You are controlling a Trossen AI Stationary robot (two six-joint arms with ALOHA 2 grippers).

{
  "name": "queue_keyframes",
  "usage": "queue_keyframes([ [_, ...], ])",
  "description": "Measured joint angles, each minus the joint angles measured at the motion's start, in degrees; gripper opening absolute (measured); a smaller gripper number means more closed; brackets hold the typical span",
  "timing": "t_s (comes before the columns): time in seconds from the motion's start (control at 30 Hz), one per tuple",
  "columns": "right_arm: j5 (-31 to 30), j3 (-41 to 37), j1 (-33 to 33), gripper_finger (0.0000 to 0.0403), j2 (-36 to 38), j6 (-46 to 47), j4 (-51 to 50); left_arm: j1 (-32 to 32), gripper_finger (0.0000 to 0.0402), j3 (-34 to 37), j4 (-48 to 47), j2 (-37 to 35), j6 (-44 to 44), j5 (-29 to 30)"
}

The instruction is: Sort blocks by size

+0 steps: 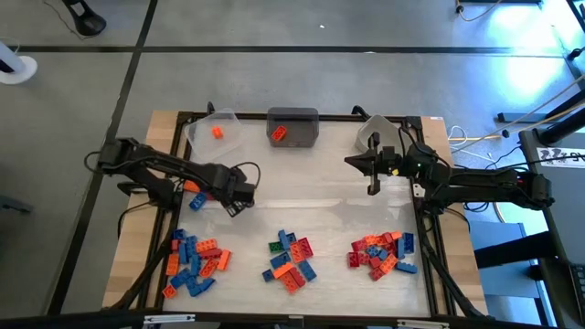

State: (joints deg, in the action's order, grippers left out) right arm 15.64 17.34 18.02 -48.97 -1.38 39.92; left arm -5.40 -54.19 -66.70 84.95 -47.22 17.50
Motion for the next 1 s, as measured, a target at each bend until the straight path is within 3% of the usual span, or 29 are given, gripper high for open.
queue_keyframes([
  [0.33,0.0,0.0,0.0,0.0005,0.0,0.0,0.0,2.2,0.0169,9.9,1.3,-4.1,-11.2,-0.8],
  [0.5,0.0,0.0,0.0,0.0005,0.0,0.0,0.0,2.3,0.0169,12.8,8.3,-3.9,-10.7,-0.8],
  [1.0,0.0,0.0,0.0,0.0005,0.0,0.0,0.0,4.6,0.0169,16.4,16.2,-4.1,-7.2,-0.7],
])
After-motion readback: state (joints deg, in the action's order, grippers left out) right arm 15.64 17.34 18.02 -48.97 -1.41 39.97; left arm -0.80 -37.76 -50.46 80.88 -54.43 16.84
